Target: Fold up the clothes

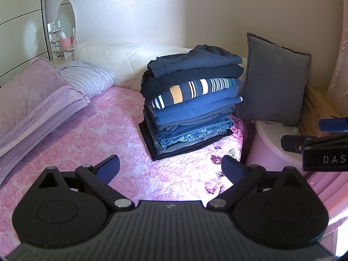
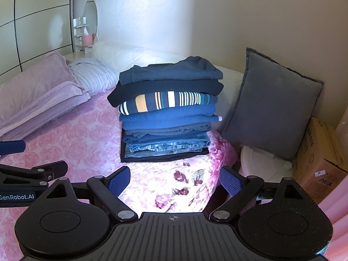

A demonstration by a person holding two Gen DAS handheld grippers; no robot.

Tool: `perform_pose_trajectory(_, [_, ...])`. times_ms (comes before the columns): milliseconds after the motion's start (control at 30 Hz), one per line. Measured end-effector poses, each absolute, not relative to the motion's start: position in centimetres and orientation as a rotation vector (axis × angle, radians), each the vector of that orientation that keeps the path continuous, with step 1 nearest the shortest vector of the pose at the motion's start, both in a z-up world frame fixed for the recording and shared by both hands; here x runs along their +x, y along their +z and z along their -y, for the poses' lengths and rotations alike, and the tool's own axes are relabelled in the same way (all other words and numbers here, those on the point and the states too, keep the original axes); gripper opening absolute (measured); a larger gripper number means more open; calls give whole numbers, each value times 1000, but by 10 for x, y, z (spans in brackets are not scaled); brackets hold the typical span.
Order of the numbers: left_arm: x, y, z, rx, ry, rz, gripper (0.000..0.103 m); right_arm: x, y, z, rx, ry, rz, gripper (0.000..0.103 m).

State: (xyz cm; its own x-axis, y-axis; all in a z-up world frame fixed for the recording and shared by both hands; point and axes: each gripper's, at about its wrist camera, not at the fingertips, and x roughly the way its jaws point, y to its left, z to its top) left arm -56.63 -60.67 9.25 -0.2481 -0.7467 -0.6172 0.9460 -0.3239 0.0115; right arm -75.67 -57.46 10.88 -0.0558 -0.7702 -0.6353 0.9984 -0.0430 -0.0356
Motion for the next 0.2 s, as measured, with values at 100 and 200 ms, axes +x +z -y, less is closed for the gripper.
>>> perform_pose_trajectory(100, [-566, 93, 606, 629, -1817, -443, 98, -757, 109, 575, 527, -1552, -561, 92])
perform_pose_trajectory(200, [-566, 93, 607, 617, -1820, -442, 98, -756, 108, 575, 527, -1552, -564, 92])
